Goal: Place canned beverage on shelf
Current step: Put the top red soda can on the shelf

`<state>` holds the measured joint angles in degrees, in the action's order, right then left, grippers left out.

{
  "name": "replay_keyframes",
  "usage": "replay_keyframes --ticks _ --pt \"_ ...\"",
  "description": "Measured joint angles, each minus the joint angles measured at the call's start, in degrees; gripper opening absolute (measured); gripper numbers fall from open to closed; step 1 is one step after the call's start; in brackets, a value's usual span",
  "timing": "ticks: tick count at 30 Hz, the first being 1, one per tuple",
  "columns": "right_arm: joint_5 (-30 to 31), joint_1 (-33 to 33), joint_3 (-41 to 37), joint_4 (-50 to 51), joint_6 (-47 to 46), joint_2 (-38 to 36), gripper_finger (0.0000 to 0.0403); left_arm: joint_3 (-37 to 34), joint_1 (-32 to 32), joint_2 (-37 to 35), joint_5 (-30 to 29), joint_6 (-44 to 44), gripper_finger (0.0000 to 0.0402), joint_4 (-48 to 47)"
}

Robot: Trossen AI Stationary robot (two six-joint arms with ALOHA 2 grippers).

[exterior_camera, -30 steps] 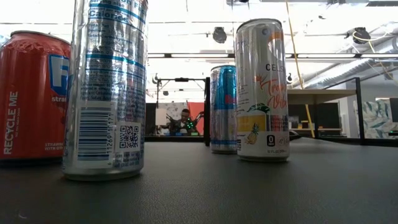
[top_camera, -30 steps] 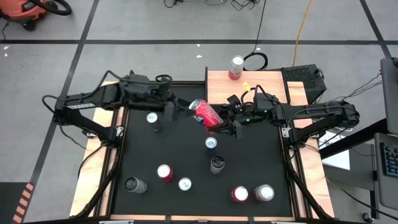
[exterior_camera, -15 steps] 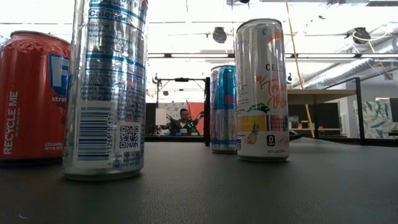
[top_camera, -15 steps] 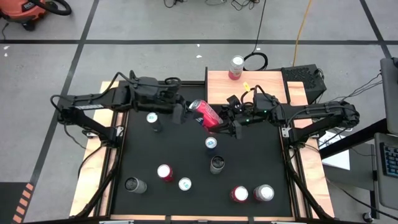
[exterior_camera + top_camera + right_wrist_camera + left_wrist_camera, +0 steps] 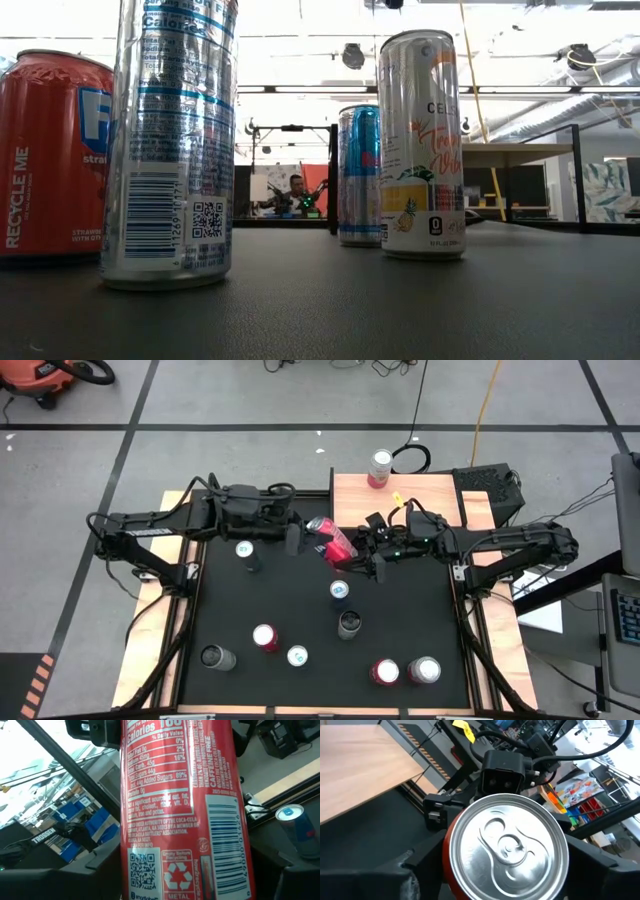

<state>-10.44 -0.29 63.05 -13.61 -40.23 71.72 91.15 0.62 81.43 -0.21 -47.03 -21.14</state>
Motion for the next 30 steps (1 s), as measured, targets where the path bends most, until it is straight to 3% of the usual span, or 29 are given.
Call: replay_keyframes --ticks 3,16,22,30 --pt "0.02 -0.02 0.00 0.16 -0.04 0.00 0.0284 0.00 0.00 0.00 -0.88 -0.07 0.0285 0.08" --pt "1.82 0.28 0.09 4.14 0.61 -1.83 0.0377 -0.09 -0.90 0.15 -2.14 -4.39 0.0293 -0.50" --pt "6.38 1.54 4.00 17.35 6.91 -4.26 0.0381 -0.11 -2.73 0.16 -6.95 -7.92 0.0293 -1.51" --pt "13.91 1.62 19.46 40.64 15.79 -2.85 0.0381 -0.09 -4.04 1.02 -14.40 -12.83 0.0293 -4.41"
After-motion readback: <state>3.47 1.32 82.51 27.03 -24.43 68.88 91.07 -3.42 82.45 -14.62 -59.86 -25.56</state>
